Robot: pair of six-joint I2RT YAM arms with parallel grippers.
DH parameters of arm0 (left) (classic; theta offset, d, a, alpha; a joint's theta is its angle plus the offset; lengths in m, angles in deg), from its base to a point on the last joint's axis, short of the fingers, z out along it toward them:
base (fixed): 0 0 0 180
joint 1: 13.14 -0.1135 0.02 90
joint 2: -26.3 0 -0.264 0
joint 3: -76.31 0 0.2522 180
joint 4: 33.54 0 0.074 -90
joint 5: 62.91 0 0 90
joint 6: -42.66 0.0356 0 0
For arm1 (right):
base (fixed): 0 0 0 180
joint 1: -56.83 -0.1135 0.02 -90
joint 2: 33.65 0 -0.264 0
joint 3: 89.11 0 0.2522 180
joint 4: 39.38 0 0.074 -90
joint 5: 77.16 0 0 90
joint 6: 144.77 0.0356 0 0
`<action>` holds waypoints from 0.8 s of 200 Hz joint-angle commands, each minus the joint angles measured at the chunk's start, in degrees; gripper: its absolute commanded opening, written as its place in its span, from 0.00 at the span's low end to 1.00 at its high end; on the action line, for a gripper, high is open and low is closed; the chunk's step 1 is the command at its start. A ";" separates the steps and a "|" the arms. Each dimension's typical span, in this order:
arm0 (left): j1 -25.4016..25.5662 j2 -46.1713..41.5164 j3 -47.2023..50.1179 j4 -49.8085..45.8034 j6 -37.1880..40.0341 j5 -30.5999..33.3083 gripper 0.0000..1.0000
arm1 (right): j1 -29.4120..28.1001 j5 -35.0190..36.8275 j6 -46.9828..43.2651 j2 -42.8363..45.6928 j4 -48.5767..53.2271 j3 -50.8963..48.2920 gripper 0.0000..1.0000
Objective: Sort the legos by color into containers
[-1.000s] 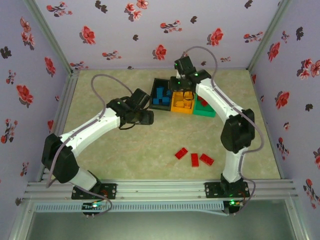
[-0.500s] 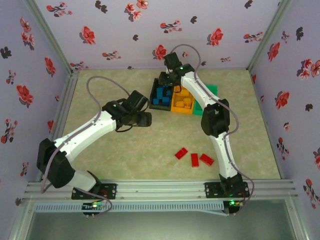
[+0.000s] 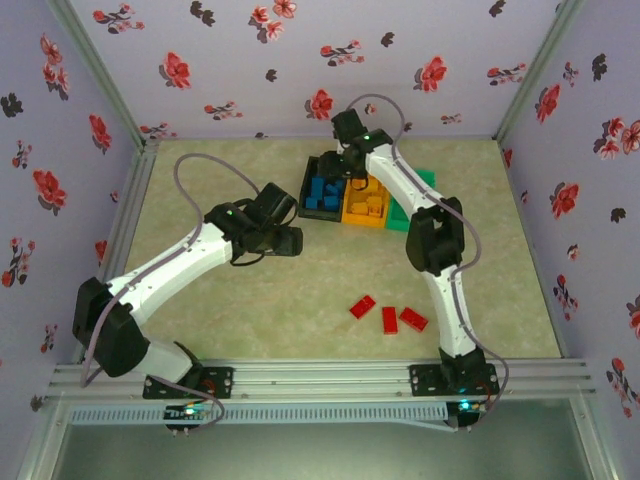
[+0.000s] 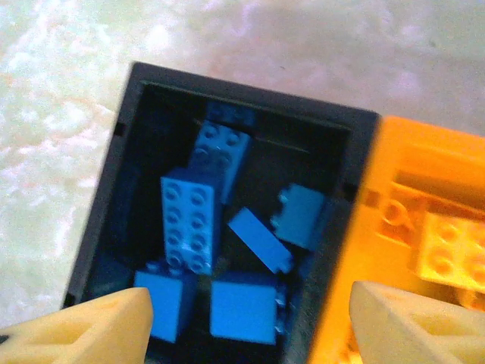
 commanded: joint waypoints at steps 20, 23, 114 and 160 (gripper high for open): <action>0.35 -1.22 0.30 -1.19 -0.32 1.21 0.68 | 4.34 10.42 -0.68 9.42 1.28 -8.51 0.68; 0.35 -1.14 0.27 -1.18 -0.33 1.22 0.68 | 4.65 10.76 -0.64 9.77 1.16 -9.12 0.69; 0.35 -0.69 -0.20 -1.84 0.28 1.22 0.68 | 9.27 12.38 0.90 8.41 3.41 -13.57 0.65; 0.42 -0.52 0.07 -2.24 0.24 1.57 0.68 | 9.83 11.10 1.60 7.19 2.69 -15.97 0.60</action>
